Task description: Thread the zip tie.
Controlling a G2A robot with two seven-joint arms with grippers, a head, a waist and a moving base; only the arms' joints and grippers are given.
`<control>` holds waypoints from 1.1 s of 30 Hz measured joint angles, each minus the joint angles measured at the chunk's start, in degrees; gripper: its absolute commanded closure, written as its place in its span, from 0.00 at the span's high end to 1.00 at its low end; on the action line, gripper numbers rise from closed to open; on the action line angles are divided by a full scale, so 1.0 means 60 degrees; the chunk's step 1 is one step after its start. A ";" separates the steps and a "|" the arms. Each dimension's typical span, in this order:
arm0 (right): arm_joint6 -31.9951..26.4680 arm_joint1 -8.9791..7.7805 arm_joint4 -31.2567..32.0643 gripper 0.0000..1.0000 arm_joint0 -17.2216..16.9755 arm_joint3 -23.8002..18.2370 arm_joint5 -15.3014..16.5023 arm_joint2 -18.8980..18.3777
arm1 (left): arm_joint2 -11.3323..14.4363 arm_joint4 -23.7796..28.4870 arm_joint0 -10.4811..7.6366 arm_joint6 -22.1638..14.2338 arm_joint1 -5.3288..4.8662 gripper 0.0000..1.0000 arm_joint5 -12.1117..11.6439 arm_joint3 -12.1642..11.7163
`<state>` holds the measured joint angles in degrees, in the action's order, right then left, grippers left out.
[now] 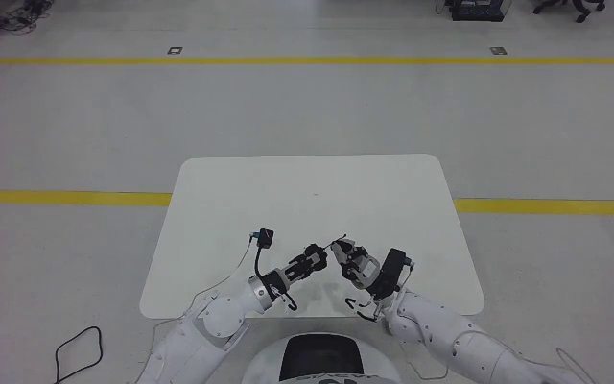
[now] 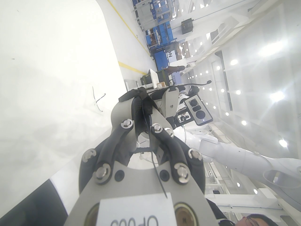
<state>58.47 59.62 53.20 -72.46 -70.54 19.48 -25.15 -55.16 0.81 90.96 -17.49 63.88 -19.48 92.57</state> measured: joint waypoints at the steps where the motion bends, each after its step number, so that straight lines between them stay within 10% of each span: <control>1: -0.0017 0.0000 0.0000 0.00 -0.0010 -0.0005 0.0000 -0.0004 | 0.0000 0.0000 0.0000 0.0000 0.0000 0.00 0.0000 0.0000; 33: -0.0381 -0.0010 -0.0892 0.00 0.0323 0.0108 0.0000 0.0721 | 0.0000 0.0000 0.0000 0.0000 0.0000 0.00 0.0000 0.0000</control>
<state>56.19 59.56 47.85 -70.52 -69.89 19.48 -20.82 -55.16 0.81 90.96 -17.49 63.88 -19.48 92.57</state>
